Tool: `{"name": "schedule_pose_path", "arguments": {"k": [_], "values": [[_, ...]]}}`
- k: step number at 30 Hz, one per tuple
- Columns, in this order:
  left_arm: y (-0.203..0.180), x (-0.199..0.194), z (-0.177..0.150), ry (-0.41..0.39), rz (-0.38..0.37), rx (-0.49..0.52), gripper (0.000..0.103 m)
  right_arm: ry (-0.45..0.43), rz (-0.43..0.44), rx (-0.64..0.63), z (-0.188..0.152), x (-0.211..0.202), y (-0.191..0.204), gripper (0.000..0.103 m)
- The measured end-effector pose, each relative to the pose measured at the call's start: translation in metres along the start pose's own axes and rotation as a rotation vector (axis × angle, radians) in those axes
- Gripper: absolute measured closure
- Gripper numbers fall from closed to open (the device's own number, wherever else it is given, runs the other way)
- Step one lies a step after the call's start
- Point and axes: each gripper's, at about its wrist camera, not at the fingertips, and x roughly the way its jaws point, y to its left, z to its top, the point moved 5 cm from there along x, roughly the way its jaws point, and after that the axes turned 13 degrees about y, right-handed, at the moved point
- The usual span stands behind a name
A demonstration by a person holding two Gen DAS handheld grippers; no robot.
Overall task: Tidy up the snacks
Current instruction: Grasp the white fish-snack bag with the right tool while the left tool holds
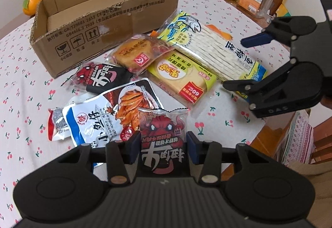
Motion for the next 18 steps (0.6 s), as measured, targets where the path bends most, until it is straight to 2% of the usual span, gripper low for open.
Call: {"name": "schedule_pose_path", "arguments": {"k": [2,5,10,13,18], "values": [[0.0,-0.002,0.0,-0.004,0.004,0.001,0.058,0.008,0.006,0.004,-0.001,0.002,0.0,0.031],[0.0,-0.002,0.001,-0.004,0.006,0.003,0.057,0.019,0.031,0.026,-0.004,0.002,-0.003,0.036],[-0.001,-0.001,0.0,0.003,0.001,0.009,0.057,0.055,0.074,0.061,-0.015,-0.004,-0.004,0.037],[-0.001,0.001,0.0,0.007,-0.001,0.013,0.057,0.052,0.062,0.068,-0.017,-0.003,-0.003,0.033],[-0.001,0.002,0.001,0.008,0.001,0.009,0.057,0.028,0.031,0.056,-0.003,0.003,-0.002,0.033]]}}
